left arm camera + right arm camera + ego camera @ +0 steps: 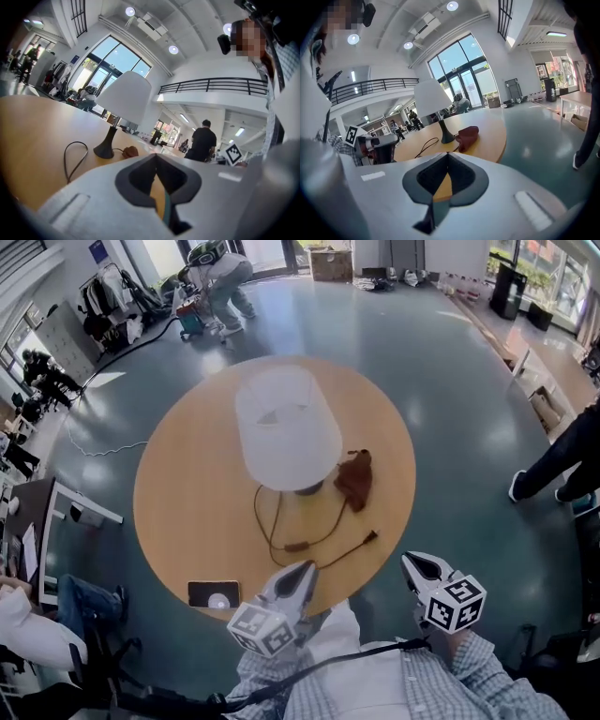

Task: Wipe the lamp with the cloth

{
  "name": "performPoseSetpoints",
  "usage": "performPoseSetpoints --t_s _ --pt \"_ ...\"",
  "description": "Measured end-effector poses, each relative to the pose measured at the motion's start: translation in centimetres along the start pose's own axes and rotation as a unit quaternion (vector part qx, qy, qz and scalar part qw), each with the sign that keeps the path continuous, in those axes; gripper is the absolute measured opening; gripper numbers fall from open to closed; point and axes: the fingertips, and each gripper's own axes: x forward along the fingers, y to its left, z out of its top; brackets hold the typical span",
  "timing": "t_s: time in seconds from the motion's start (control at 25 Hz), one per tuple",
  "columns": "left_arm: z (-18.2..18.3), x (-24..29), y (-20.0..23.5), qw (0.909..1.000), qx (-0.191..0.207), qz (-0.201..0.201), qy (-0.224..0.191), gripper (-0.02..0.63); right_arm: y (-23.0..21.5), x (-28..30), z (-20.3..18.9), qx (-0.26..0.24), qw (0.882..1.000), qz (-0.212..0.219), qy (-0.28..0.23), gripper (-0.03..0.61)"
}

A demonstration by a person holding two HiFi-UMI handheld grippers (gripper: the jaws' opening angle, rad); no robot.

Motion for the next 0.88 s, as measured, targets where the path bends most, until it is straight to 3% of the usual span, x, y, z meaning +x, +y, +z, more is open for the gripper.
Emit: performPoseSetpoints --t_s 0.36,0.52,0.72,0.8,0.88 --pt "2.9 3.1 6.1 0.9952 -0.079 0.024 -0.053 0.005 -0.7 7.0 3.8 -0.035 0.998 0.037 0.022 0.003" --pt "4.7 5.0 7.2 0.9876 -0.127 0.039 -0.082 0.005 -1.7 8.3 4.5 -0.049 0.996 0.058 0.039 0.003" --pt "6.0 6.6 8.0 0.9770 -0.166 0.020 -0.132 0.005 -2.6 10.0 6.2 -0.056 0.994 0.084 0.049 0.003" --pt "7.1 7.0 8.0 0.9700 -0.188 0.002 -0.154 0.108 -2.7 10.9 6.6 -0.062 0.992 0.096 0.055 0.003" --pt "8.0 7.4 8.0 0.9639 -0.201 -0.017 -0.174 0.153 -2.8 11.6 7.0 -0.069 0.990 0.107 0.060 0.003"
